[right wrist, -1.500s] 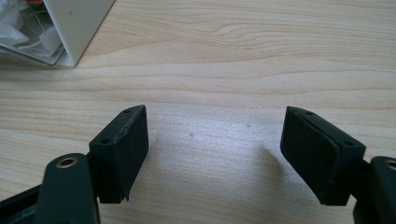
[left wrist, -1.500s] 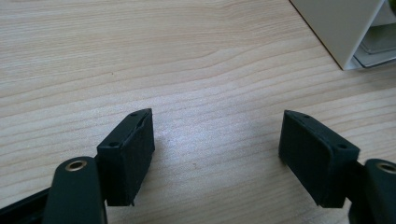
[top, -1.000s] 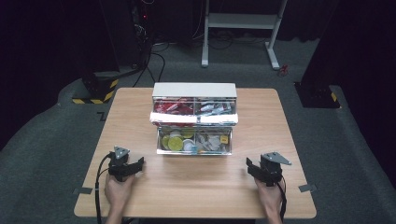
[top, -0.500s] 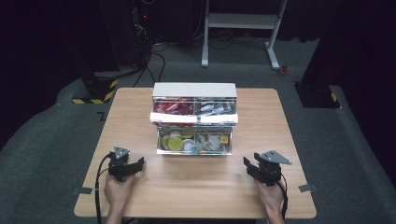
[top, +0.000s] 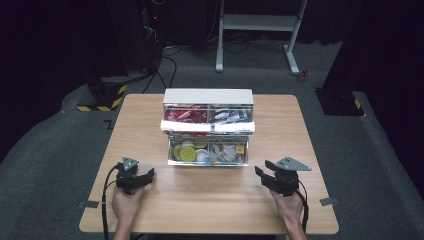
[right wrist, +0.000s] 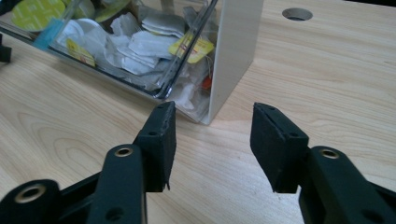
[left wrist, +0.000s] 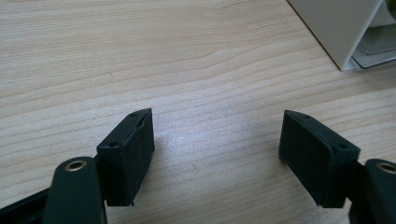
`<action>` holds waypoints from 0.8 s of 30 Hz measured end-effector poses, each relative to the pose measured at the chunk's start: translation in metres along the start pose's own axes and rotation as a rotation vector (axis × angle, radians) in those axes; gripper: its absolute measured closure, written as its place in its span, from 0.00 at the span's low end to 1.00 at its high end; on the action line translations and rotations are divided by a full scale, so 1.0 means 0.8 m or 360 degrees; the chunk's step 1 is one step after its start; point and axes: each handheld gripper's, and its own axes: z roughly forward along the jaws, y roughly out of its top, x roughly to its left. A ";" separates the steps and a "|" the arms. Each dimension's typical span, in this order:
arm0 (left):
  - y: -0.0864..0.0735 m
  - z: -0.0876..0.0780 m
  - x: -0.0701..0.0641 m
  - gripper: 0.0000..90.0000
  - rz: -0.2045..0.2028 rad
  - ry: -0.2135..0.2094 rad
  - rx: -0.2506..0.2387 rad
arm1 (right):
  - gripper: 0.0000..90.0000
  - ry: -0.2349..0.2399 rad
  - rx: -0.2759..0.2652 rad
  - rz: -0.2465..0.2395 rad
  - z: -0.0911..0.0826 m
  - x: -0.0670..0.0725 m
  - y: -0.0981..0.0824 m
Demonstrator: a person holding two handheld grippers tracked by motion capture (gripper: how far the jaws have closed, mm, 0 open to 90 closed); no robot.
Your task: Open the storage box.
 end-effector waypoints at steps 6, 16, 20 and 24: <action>0.000 0.000 0.000 0.31 0.0003 -0.0002 -0.0002 | 0.58 0.0123 -0.0056 0.0024 -0.009 0.001 0.013; 0.000 0.000 0.000 0.31 0.0001 -0.0003 -0.0004 | 0.51 0.0211 -0.0103 -0.0046 -0.021 0.007 0.041; 0.000 0.000 0.000 0.31 0.0001 -0.0008 -0.0003 | 0.50 0.0245 -0.0082 -0.0048 -0.020 0.009 0.048; 0.000 0.000 -0.001 0.30 0.0007 -0.0004 -0.0001 | 0.48 0.0230 -0.0070 -0.0076 -0.019 0.013 0.054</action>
